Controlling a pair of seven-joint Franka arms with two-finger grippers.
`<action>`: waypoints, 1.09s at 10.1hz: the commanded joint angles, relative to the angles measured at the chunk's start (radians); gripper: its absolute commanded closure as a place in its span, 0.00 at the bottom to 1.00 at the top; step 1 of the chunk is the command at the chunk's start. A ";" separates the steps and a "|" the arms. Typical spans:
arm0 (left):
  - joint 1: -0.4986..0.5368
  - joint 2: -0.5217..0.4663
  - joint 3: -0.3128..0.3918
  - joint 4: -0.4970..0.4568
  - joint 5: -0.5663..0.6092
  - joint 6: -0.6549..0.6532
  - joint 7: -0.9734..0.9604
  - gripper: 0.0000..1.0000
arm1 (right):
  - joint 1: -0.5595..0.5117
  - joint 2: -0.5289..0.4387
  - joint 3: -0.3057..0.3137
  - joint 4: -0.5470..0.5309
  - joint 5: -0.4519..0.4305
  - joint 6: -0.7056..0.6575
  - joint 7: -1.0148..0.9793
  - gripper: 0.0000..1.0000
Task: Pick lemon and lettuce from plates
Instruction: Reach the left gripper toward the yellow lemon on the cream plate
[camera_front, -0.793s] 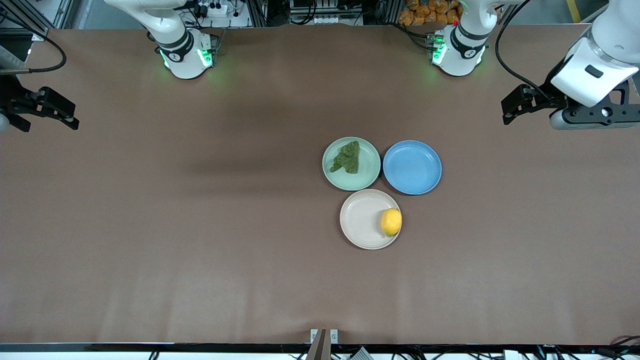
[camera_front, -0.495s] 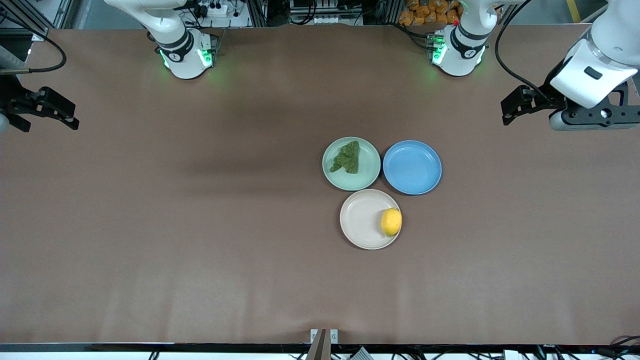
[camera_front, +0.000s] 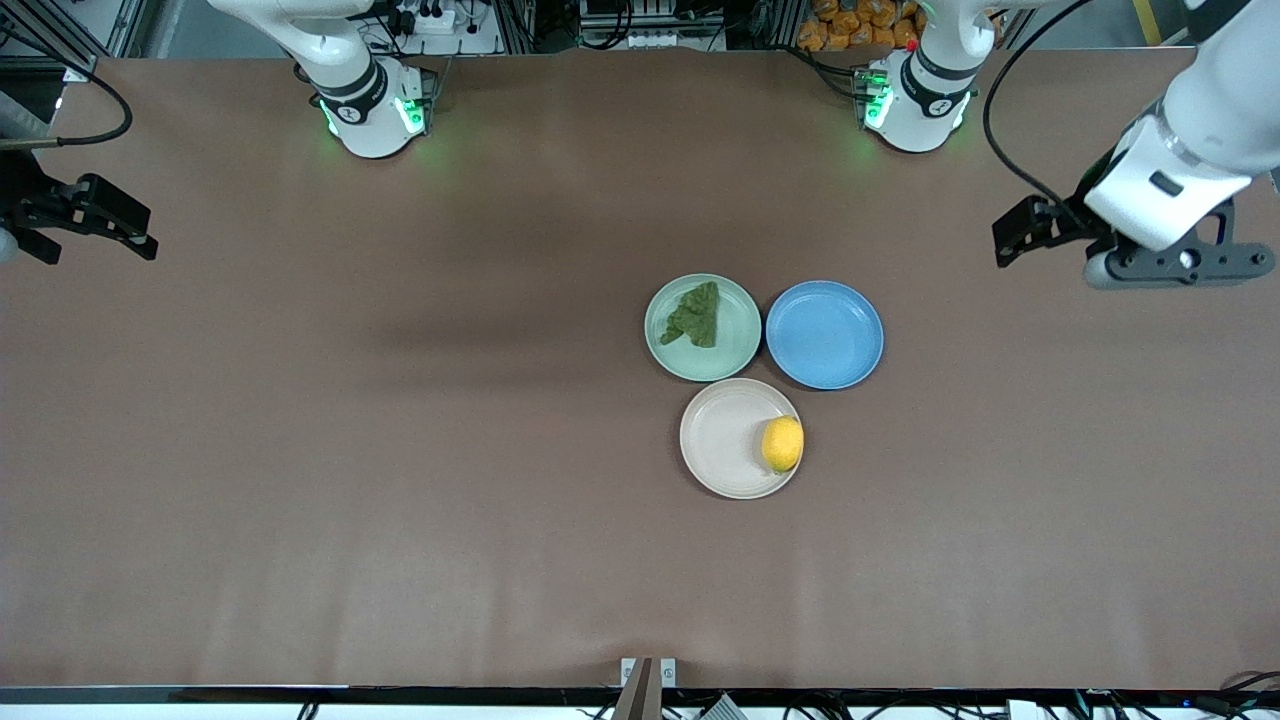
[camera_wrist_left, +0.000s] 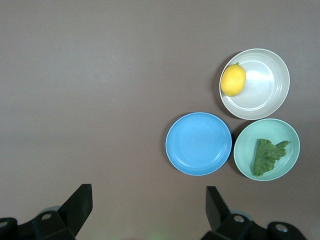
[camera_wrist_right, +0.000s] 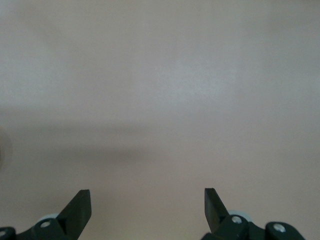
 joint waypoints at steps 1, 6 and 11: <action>-0.004 0.071 0.002 0.038 -0.014 0.057 -0.004 0.00 | -0.018 -0.004 -0.003 0.001 0.054 0.003 -0.015 0.00; -0.033 0.217 0.002 0.039 -0.020 0.230 -0.024 0.00 | -0.020 -0.015 -0.003 0.000 0.044 -0.012 -0.046 0.00; -0.071 0.454 0.001 0.059 -0.027 0.506 -0.194 0.00 | -0.012 -0.015 0.004 -0.010 0.044 -0.043 -0.032 0.00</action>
